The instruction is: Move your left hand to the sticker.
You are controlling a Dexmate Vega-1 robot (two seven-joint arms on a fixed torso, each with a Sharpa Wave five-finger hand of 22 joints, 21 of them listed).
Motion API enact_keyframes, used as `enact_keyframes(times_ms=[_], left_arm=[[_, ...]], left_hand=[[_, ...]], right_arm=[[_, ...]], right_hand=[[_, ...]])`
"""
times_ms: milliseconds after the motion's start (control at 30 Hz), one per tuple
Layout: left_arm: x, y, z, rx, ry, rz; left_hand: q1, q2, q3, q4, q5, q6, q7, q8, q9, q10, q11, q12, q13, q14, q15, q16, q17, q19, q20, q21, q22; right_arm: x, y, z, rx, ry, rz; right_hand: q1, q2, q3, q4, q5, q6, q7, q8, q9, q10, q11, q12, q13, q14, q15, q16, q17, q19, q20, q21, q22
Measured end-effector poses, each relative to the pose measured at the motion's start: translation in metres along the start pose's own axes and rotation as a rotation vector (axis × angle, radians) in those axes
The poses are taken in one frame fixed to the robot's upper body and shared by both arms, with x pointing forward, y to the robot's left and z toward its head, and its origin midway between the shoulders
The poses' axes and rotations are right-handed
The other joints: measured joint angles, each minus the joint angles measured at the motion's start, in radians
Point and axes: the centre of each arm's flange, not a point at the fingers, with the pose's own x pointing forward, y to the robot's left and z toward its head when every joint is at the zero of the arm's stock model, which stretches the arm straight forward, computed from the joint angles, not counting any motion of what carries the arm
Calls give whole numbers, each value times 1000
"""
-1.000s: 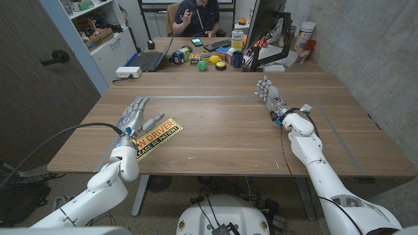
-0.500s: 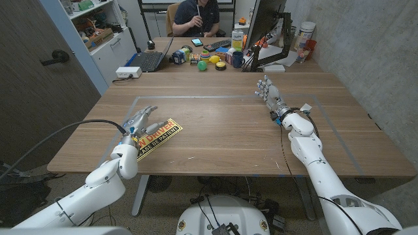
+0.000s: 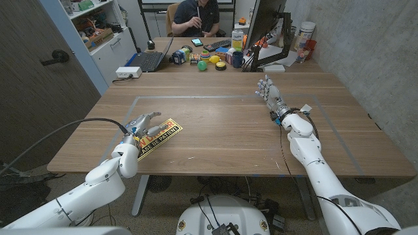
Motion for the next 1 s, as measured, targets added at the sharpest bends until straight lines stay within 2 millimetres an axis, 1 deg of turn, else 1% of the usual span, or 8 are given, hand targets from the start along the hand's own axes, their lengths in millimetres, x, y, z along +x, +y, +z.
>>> enact_keyframes(times_ms=[133,233,300,400,467,633,733,1000], left_arm=[[0,1,1,2,0,-2],[-1,1,1,4,2,-4],[-1,1,1,5,1,-5],[-1,2,1,6,1,-5],[-1,2,1,5,5,-7],[-1,2,0,2,10,-16],[-1,2,0,-2,12,-23],[-1,2,0,-6,14,-31]], left_hand=[[4,4,4,4,0,28,0,0,0,50,-19,0,0,28,0,0,1,6,-8,0,0],[4,4,4,4,0,43,1,0,0,65,-13,0,0,35,0,0,1,15,-16,0,0],[8,0,7,1,0,55,2,0,0,54,-1,-12,0,39,3,-4,1,21,-22,0,0],[12,4,11,3,-5,66,2,0,0,43,4,-23,2,43,-2,-7,1,30,-31,0,0],[14,4,12,4,-5,71,0,0,0,43,4,-25,3,43,-2,-8,1,40,-29,0,0],[28,12,21,4,-5,80,2,0,0,43,5,-32,3,43,-2,-15,1,56,-42,0,0],[30,15,23,1,-5,85,-3,0,0,38,10,-36,3,44,-2,-15,1,66,-52,0,0],[36,20,28,6,-5,90,2,0,0,38,10,-40,3,43,-2,-15,1,66,-52,0,0]], right_arm=[[0,0,0,1,-3,-5],[0,0,0,2,-4,-10],[-1,0,0,2,-4,-13],[-1,0,2,3,-9,-17],[-1,0,4,3,-14,-20],[-2,1,5,4,-18,-25],[-3,1,6,5,-19,-28],[-4,1,7,7,-19,-32]], right_hand=[[0,0,-1,-1,4,-5,-5,0,0,0,0,0,0,0,0,0,0,0,0,0,0],[0,0,-1,-1,4,-11,0,0,0,-4,-4,0,0,0,0,0,0,0,0,-4,0],[0,0,-1,-1,4,-12,-1,0,0,-4,-4,0,0,0,0,0,0,0,0,-4,0],[0,0,-1,-1,4,-14,-4,0,0,-4,-4,0,0,0,0,0,0,0,0,-4,0],[0,0,-1,-1,4,-14,-4,0,0,-4,-4,0,0,0,0,0,0,0,0,-4,0],[0,0,-1,-1,4,-14,-4,0,0,-4,-4,0,0,0,0,0,0,0,0,-8,0],[0,0,-1,-1,4,-14,-4,0,0,-4,-4,0,0,0,0,0,0,0,0,-8,0],[0,0,-1,-1,4,-18,-7,0,0,-4,-4,0,0,0,0,0,0,0,0,-8,0]])
